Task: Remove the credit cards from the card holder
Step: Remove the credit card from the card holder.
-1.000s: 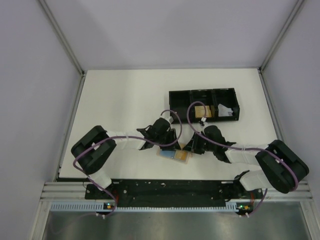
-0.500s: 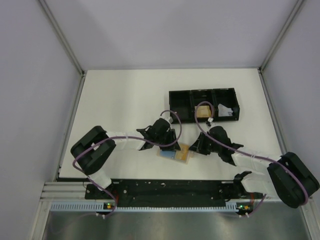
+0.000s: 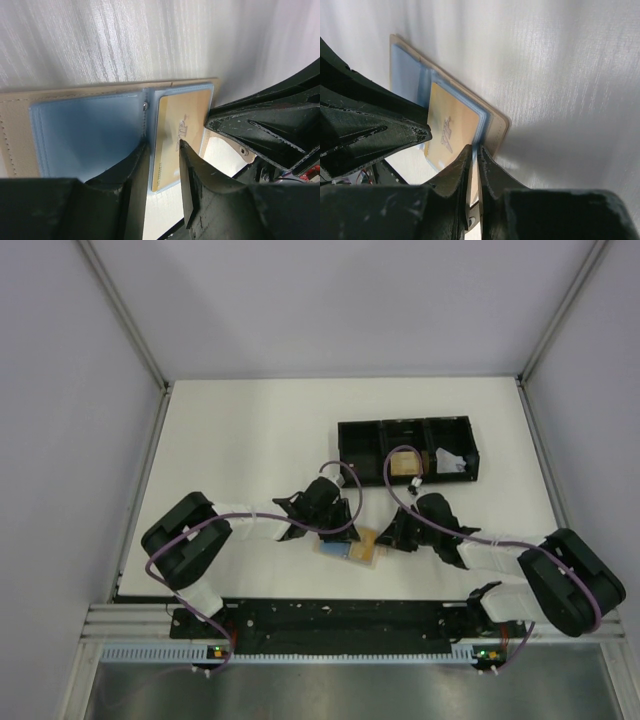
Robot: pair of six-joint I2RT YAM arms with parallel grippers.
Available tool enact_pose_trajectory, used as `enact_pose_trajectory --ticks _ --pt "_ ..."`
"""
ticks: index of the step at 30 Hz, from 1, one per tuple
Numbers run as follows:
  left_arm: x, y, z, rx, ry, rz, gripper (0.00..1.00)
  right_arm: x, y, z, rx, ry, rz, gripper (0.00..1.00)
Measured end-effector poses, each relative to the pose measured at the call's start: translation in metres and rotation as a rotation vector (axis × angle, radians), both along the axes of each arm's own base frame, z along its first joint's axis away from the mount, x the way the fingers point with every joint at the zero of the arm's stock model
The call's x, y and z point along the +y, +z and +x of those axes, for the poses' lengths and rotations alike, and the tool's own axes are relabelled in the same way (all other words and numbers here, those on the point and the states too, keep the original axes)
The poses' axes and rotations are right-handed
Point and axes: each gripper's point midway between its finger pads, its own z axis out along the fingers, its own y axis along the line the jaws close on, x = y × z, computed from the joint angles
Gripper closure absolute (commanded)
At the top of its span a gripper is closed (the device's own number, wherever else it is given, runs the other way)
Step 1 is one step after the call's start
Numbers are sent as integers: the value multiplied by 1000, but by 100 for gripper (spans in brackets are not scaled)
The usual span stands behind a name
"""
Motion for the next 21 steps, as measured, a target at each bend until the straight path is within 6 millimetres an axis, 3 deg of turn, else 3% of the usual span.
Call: enact_pose_trajectory --ticks 8,12,17,21 --pt "2 -3 0 18 23 -16 73 3 -2 2 5 7 19 95" --pt "4 -4 -1 26 38 -38 81 3 -2 3 9 8 25 96" --pt "6 -5 -2 35 60 -78 100 3 -2 3 12 11 36 96" --pt "7 -5 -5 42 71 -110 100 3 -2 4 10 11 38 96"
